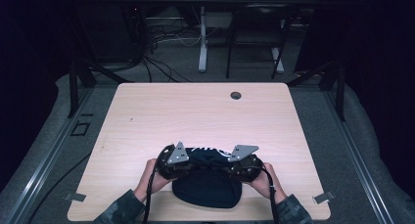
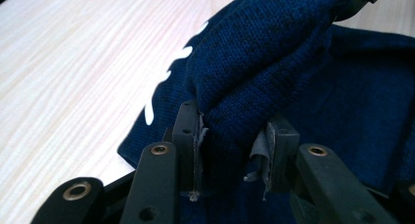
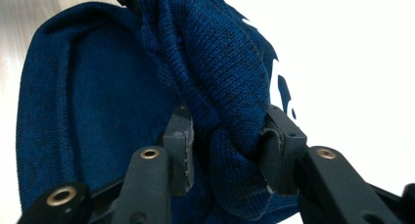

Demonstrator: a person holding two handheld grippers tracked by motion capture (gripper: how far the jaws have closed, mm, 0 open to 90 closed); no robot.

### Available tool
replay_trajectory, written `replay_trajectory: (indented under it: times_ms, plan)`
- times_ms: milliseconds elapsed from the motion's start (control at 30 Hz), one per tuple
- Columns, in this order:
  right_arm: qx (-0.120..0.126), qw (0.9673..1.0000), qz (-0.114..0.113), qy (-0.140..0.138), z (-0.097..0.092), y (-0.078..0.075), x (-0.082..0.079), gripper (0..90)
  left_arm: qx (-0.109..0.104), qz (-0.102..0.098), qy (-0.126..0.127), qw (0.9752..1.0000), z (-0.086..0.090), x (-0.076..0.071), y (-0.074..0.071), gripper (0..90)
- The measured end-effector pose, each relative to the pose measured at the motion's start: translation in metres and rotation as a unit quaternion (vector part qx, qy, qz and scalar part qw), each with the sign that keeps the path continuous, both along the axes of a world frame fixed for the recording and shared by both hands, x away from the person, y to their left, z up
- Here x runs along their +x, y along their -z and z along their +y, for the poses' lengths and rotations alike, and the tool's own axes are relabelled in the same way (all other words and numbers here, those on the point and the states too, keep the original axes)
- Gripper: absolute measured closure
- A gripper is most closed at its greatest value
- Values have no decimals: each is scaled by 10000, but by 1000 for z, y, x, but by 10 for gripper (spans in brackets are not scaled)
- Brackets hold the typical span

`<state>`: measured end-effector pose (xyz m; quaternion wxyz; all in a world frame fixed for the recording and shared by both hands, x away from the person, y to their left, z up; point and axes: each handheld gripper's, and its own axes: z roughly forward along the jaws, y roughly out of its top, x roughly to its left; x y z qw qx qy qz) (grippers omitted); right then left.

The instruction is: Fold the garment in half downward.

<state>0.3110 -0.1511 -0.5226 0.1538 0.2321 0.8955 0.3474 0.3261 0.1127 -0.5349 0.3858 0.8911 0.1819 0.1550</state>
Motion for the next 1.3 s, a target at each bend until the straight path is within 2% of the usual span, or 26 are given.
replay_trajectory:
  times_ms: [167, 200, 233, 267, 300, 333, 367, 400, 467, 533, 600, 633, 667, 733, 767, 800, 867, 900, 933, 967, 1000, 1033, 1067, 1100, 1200, 1300]
  plan:
    - [-66, 9999, 84, -30, 1, 4, -3, 580, 8, 187, 56, 9998, 1, -3, 6, 625]
    - [-72, 9999, 119, -32, 1, 5, -4, 571, -49, 269, 50, 9996, 2, -4, 7, 617]
    - [-42, 9999, 146, 2, 1, 7, -7, 535, -58, 341, 54, 9994, 2, -5, 7, 566]
    - [-42, 9999, 146, 2, 1, 7, -7, 535, -75, 399, 62, 9992, 3, -6, 8, 566]
    - [-115, 9996, 243, -27, -1, 7, -10, 474, -70, 474, 34, 9988, 7, -9, 8, 503]
    - [-76, 9997, 248, -6, -1, 7, -11, 453, -91, 524, 28, 9986, 9, -11, 7, 465]
    - [-76, 9997, 248, -6, -1, 7, -11, 453, -91, 524, 28, 9986, 9, -11, 7, 433]
    - [-34, 9995, 318, 5, -3, 7, -13, 416, -136, 530, -3, 9985, 12, -14, 5, 433]
    - [187, 9988, 452, 55, -10, 2, -19, 333, -229, 528, -34, 9983, 19, -19, 0, 361]
    - [235, 9988, 433, 57, -14, -1, -21, 319, -337, 509, -48, 9981, 27, -26, -7, 351]
    - [458, 9981, 386, 129, -25, -10, -28, 306, -405, 443, -69, 9982, 34, -30, -13, 330]
    - [458, 9981, 386, 129, -25, -10, -28, 306, -419, 406, -87, 9983, 37, -31, -15, 330]
    - [681, 9967, 302, 321, -33, -15, -30, 312, -452, 309, -158, 9984, 41, -30, -20, 321]
    - [875, 9945, 186, 548, -39, -18, -29, 317, -562, 241, -257, 9978, 43, -24, -24, 318]
    - [913, 9933, 149, 690, -40, -19, -26, 317, -608, 178, -333, 9974, 42, -20, -25, 317]
    - [913, 9933, 149, 690, -40, -19, -26, 317, -608, 178, -333, 9974, 42, -20, -25, 316]
    - [1044, 9902, 158, 910, -39, -18, -19, 320, -694, 162, -458, 9964, 37, -10, -24, 315]
    - [1010, 9889, 218, 1067, -33, -12, -11, 319, -666, 168, -480, 9965, 34, -7, -22, 313]
    - [955, 9890, 292, 1095, -29, -7, -8, 319, -474, 250, -447, 9976, 23, 0, -14, 310]
    - [893, 9896, 412, 1048, -25, -3, -6, 323, -474, 250, -447, 9976, 23, 0, -14, 306]
    - [893, 9896, 412, 1048, -25, -3, -6, 323, -346, 340, -384, 9981, 18, 3, -9, 306]
    - [575, 9922, 529, 970, -16, 7, -6, 330, -226, 447, -288, 9983, 13, 5, -3, 295]
    - [575, 9922, 529, 970, -16, 7, -6, 330, -213, 509, -254, 9982, 10, 5, 1, 295]
    - [541, 9925, 618, 903, -11, 15, -10, 330, -107, 590, -157, 9981, 6, 4, 9, 294]
    - [234, 9949, 626, 761, -6, 23, -15, 320, 48, 615, -109, 9980, 5, -1, 16, 290]
    - [130, 9958, 647, 638, -4, 28, -17, 307, 164, 658, -105, 9976, 6, -3, 21, 292]
